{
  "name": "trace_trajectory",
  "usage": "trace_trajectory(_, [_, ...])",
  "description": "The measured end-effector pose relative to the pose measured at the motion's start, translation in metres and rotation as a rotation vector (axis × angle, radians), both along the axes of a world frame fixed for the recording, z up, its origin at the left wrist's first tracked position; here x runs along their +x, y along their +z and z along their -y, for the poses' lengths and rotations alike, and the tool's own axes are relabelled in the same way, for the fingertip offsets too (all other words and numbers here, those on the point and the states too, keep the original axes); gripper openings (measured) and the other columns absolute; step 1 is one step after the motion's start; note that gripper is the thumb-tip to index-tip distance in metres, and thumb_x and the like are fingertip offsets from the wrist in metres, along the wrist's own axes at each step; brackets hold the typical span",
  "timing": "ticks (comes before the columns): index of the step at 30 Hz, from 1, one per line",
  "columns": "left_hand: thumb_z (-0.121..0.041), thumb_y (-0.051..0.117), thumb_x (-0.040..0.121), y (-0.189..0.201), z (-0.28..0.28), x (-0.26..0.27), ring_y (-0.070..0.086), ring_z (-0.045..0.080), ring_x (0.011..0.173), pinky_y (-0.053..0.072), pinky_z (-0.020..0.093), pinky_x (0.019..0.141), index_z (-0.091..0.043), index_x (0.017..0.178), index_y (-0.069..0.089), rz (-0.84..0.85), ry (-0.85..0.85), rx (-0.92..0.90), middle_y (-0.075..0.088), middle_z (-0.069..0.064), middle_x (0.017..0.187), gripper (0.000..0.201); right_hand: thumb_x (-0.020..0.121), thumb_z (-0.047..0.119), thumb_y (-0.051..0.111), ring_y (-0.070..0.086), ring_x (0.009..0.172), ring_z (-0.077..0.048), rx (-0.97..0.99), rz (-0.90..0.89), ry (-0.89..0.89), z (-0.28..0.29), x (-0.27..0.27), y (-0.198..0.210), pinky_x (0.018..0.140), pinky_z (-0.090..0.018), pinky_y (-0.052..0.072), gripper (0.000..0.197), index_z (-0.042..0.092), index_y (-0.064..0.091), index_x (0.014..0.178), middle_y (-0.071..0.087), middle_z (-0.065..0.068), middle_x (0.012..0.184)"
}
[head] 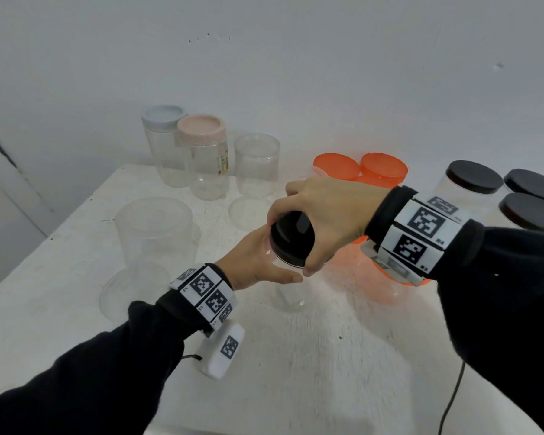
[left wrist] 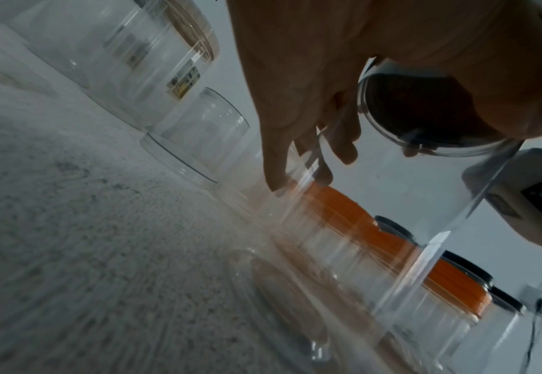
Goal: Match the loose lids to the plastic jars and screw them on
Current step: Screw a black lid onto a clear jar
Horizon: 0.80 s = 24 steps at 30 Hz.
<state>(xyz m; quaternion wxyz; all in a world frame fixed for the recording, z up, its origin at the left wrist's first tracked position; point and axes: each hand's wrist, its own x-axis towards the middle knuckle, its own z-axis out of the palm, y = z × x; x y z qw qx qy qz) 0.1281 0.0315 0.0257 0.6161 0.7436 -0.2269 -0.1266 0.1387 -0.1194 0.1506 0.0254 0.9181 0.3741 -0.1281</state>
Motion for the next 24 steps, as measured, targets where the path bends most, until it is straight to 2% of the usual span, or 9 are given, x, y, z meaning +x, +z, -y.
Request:
trace_trajectory(3, [-0.027, 0.083, 0.054, -0.001, 0.0, 0.0, 0.054, 0.003, 0.115, 0.044, 0.019, 0.095, -0.033, 0.118, 0.048, -0.018, 0.009, -0.033, 0.061, -0.009, 0.119, 0.073, 0.059, 0.049, 0.078, 0.047, 0.087, -0.012, 0.022, -0.029, -0.018, 0.003, 0.002, -0.002, 0.071, -0.028, 0.047, 0.071, 0.041, 0.047, 0.122, 0.043, 0.008, 0.097])
trace_trajectory(6, [-0.029, 0.083, 0.054, -0.002, 0.001, -0.001, 0.054, 0.006, 0.116, 0.044, 0.023, 0.097, -0.028, 0.121, 0.049, -0.026, 0.02, -0.049, 0.06, -0.006, 0.12, 0.075, 0.064, 0.042, 0.076, 0.049, 0.091, -0.012, 0.083, -0.085, -0.059, 0.011, -0.003, -0.008, 0.077, -0.031, 0.051, 0.074, 0.044, 0.04, 0.129, 0.04, 0.008, 0.11])
trace_trajectory(9, [-0.027, 0.084, 0.051, -0.002, 0.004, -0.005, 0.055, 0.005, 0.113, 0.044, 0.021, 0.093, -0.028, 0.116, 0.053, -0.037, 0.027, -0.071, 0.063, -0.01, 0.114, 0.072, 0.067, 0.037, 0.076, 0.05, 0.094, -0.013, 0.112, -0.071, -0.065, 0.019, -0.013, -0.018, 0.079, -0.03, 0.052, 0.079, 0.041, 0.035, 0.135, 0.035, 0.007, 0.122])
trace_trajectory(12, [-0.026, 0.084, 0.051, -0.003, 0.012, -0.01, 0.055, 0.005, 0.115, 0.044, 0.02, 0.093, -0.03, 0.114, 0.053, -0.073, -0.012, -0.093, 0.063, -0.011, 0.115, 0.071, 0.067, 0.036, 0.078, 0.048, 0.099, -0.014, 0.151, -0.057, -0.063, 0.03, -0.021, -0.023, 0.082, -0.031, 0.051, 0.081, 0.039, 0.035, 0.137, 0.034, 0.006, 0.122])
trace_trajectory(16, [-0.028, 0.081, 0.056, -0.003, 0.024, -0.018, 0.051, 0.006, 0.12, 0.041, 0.025, 0.101, -0.025, 0.124, 0.048, -0.094, -0.117, -0.07, 0.059, -0.007, 0.124, 0.075, 0.067, 0.034, 0.078, 0.041, 0.108, -0.012, 0.186, -0.103, -0.093, 0.053, -0.033, -0.025, 0.085, -0.031, 0.048, 0.081, 0.046, 0.035, 0.136, 0.032, 0.01, 0.121])
trace_trajectory(19, [-0.034, 0.079, 0.059, -0.001, 0.032, -0.02, 0.051, 0.003, 0.12, 0.039, 0.028, 0.105, -0.031, 0.123, 0.05, -0.061, -0.183, 0.04, 0.06, -0.012, 0.123, 0.07, 0.066, 0.032, 0.077, 0.041, 0.109, -0.012, 0.209, -0.109, -0.112, 0.074, -0.046, -0.027, 0.085, -0.033, 0.049, 0.082, 0.049, 0.035, 0.134, 0.032, 0.01, 0.123])
trace_trajectory(22, [-0.041, 0.078, 0.056, 0.002, 0.042, -0.02, 0.057, 0.003, 0.11, 0.044, 0.031, 0.099, -0.03, 0.114, 0.059, 0.011, -0.142, 0.132, 0.065, -0.012, 0.114, 0.063, 0.066, 0.032, 0.076, 0.04, 0.11, -0.011, 0.217, -0.096, -0.172, 0.099, -0.059, -0.028, 0.086, -0.032, 0.049, 0.082, 0.051, 0.033, 0.134, 0.03, 0.012, 0.124])
trace_trajectory(24, [-0.037, 0.082, 0.057, 0.005, 0.051, -0.02, 0.06, 0.005, 0.103, 0.048, 0.029, 0.093, -0.025, 0.107, 0.064, 0.087, -0.082, 0.101, 0.067, -0.01, 0.106, 0.054, 0.065, 0.032, 0.076, 0.038, 0.113, -0.011, 0.245, -0.081, -0.217, 0.117, -0.068, -0.03, 0.089, -0.034, 0.048, 0.082, 0.05, 0.034, 0.134, 0.03, 0.012, 0.124])
